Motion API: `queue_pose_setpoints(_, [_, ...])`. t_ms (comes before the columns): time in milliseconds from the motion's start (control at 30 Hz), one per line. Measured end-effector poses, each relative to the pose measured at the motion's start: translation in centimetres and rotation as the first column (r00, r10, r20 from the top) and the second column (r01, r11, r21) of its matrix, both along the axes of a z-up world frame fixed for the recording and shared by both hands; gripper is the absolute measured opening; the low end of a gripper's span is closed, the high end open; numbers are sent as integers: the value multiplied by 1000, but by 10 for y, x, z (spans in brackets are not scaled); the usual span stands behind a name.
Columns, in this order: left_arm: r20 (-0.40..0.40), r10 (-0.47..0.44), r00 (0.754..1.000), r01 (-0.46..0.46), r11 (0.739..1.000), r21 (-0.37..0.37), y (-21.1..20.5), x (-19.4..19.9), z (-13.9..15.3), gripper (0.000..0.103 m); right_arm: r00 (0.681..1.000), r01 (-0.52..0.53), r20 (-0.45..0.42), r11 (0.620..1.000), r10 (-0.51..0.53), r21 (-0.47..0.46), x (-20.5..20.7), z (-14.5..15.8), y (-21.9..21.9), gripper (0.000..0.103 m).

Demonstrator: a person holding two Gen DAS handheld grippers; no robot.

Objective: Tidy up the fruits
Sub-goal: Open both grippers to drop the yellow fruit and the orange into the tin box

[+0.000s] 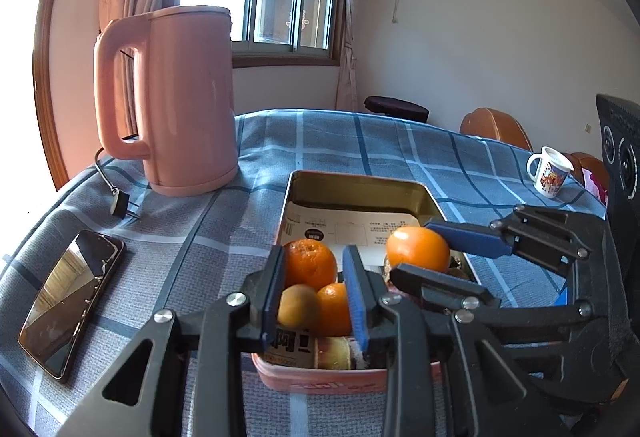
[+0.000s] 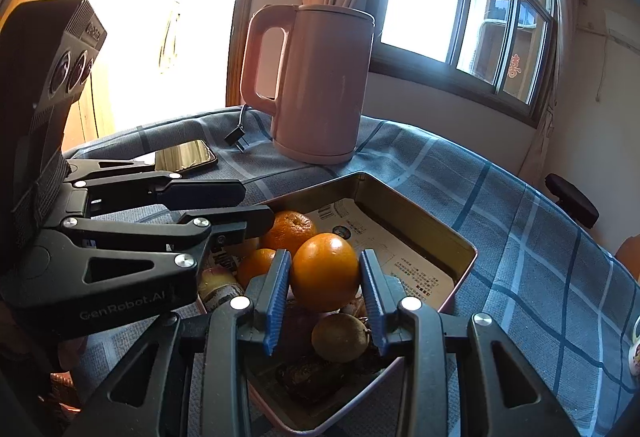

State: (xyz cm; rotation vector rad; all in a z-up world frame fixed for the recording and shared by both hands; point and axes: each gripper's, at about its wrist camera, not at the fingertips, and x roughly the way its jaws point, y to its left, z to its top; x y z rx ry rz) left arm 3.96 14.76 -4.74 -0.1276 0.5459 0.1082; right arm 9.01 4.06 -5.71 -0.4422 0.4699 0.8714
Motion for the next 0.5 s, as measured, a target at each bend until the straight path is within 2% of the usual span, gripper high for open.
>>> queue_pose_setpoints(133, [8, 9, 1000, -10, 1000, 13, -2, -2, 1, 40, 1000, -3, -25, 1000, 3, 10, 3, 0, -3, 39])
queue_pose_setpoints(267, [33, 26, 999, -26, 1000, 1, 1, -7, 3, 60, 1000, 8, -27, 999, -7, 32, 2, 3, -11, 39])
queue_pose_setpoints(333, [46, 35, 998, -34, 999, -7, 3, -10, 5, 66, 999, 16, -28, 998, -14, 54, 0, 6, -16, 44])
queue_pose_setpoints(400, [57, 35, 998, -35, 999, -9, 3, -12, 8, 69, 1000, 22, -19, 997, -21, 72, -2, 9, -21, 57])
queue_pose_setpoints(500, [74, 31, 997, -31, 1000, -4, 0, -16, 14, 72, 1000, 27, 0, 996, -27, 89, -6, 15, -27, 61])
